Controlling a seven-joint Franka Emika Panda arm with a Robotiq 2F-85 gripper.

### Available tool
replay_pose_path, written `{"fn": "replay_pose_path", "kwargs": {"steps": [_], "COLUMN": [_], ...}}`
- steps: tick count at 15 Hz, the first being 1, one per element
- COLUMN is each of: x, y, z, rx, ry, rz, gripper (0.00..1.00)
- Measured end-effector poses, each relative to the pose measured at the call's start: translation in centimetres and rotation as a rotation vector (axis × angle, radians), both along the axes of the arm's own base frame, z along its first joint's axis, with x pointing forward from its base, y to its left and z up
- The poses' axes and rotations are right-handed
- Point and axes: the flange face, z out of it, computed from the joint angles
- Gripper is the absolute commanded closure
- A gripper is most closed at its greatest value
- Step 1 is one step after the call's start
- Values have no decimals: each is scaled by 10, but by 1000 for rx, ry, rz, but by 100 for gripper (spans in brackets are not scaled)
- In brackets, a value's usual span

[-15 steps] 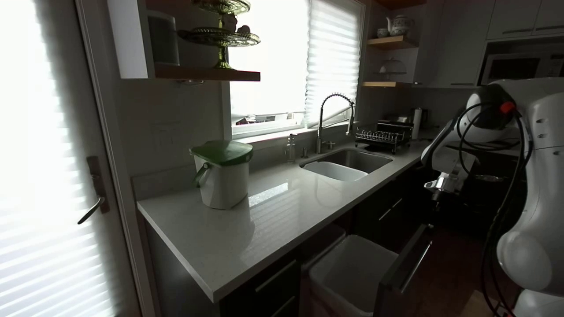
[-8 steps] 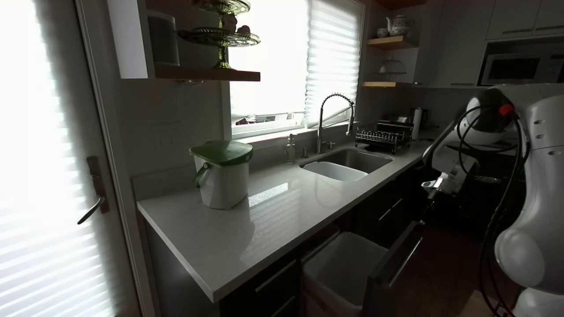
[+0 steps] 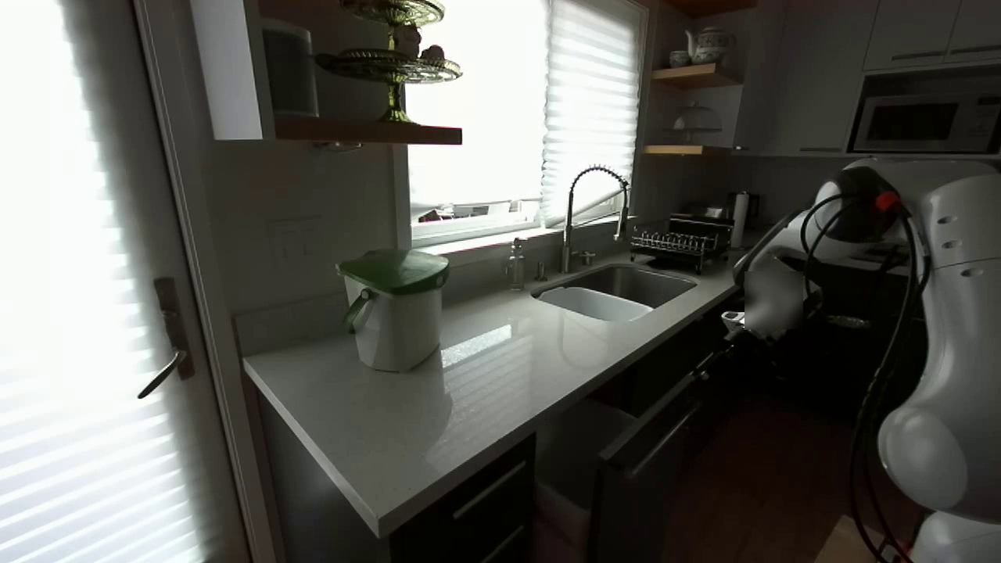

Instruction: Close the double pull out trash can drawer

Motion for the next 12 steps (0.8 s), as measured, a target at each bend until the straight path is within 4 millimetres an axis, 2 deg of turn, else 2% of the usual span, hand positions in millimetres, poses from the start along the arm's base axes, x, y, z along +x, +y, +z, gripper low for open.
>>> {"fn": "replay_pose_path", "kwargs": {"steps": [7,10,12], "x": [65,75,73], "y": [4,2,-3], "z": [-6,-6,-5], "rx": [-38,-52,-58], "ry": [-103,-115,-114], "rz": [-52,-53,-59], "gripper": [100,100,100]}}
